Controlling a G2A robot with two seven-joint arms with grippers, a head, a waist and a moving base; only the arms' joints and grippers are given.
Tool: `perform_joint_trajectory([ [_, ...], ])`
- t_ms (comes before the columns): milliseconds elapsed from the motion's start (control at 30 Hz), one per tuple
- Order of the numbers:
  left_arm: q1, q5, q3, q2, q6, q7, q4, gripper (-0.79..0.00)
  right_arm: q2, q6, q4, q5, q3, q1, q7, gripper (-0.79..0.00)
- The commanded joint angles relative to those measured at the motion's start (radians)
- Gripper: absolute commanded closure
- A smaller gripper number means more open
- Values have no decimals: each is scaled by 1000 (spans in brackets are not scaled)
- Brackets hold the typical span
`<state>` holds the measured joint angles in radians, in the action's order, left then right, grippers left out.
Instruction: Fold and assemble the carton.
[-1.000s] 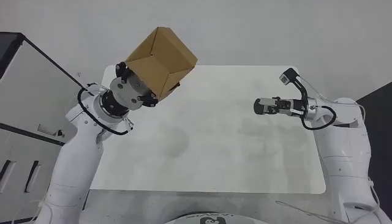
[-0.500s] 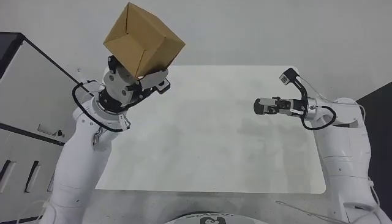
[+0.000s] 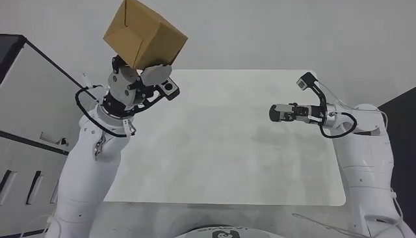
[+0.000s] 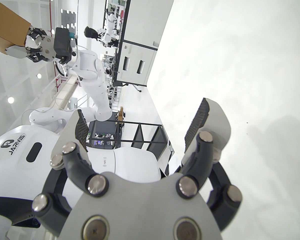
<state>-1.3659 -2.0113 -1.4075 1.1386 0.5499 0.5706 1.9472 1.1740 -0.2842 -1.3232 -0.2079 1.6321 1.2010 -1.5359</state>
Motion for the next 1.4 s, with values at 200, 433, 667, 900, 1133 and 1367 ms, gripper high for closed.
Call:
perform_joint_trajectory([
  [200,35,491,-65,-15,-64,147,1,0,0,0,0,0,0,0,0,-785],
  [433,93,981,-83,-39,-207,415,-24,0,0,0,0,0,0,0,0,-785],
  [667,144,1169,-72,-48,-384,551,-48,0,0,0,0,0,0,0,0,-785],
  [900,148,1192,-71,-48,-399,550,-47,0,0,0,0,0,0,0,0,-785],
  [1133,155,1057,-38,-41,-479,662,-148,0,0,0,0,0,0,0,0,-785],
  [1367,204,1001,21,-29,-586,794,-267,0,0,0,0,0,0,0,0,-785],
])
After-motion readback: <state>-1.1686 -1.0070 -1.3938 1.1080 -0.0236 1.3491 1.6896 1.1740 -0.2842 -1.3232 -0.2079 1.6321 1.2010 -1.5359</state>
